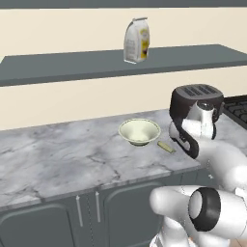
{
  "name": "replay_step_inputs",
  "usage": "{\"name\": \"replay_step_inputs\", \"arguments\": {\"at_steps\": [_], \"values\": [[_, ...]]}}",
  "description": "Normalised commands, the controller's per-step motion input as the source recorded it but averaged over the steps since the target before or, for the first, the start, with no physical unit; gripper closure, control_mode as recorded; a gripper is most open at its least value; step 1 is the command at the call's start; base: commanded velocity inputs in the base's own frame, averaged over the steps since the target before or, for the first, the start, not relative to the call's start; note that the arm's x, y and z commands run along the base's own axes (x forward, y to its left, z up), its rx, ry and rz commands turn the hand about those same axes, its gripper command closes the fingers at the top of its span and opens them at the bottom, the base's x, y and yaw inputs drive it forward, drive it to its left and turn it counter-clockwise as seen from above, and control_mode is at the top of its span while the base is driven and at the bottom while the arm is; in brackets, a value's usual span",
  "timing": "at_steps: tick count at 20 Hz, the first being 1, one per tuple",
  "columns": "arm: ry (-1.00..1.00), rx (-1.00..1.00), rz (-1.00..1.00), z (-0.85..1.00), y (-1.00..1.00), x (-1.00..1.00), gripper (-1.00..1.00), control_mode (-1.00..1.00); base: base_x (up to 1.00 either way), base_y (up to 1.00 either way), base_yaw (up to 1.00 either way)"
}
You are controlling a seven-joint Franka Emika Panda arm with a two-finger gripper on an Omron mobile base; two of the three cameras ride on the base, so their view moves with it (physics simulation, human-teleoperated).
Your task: Pick the egg and butter from the fridge and place them by the bowl for mixing.
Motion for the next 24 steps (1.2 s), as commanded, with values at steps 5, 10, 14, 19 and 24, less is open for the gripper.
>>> {"name": "replay_step_inputs", "arguments": {"at_steps": [5,10,14,19,24], "values": [[0.11,-0.07,-0.05,0.39,0.10,-0.75,-1.00,-1.00,0.00,0.00,0.00],[-0.04,0.05,-0.06,0.38,0.42,-0.41,-1.00,-1.00,0.00,0.00,0.00],[0.09,0.05,-0.39,0.34,0.37,-0.20,-1.00,-1.00,0.00,0.00,0.00],[0.10,0.20,-0.65,0.15,0.13,-0.20,-1.00,-1.00,0.00,0.00,0.00],[0.02,0.06,-0.04,0.06,0.00,-0.02,-1.00,-1.00,0.00,0.00,0.00]]}}
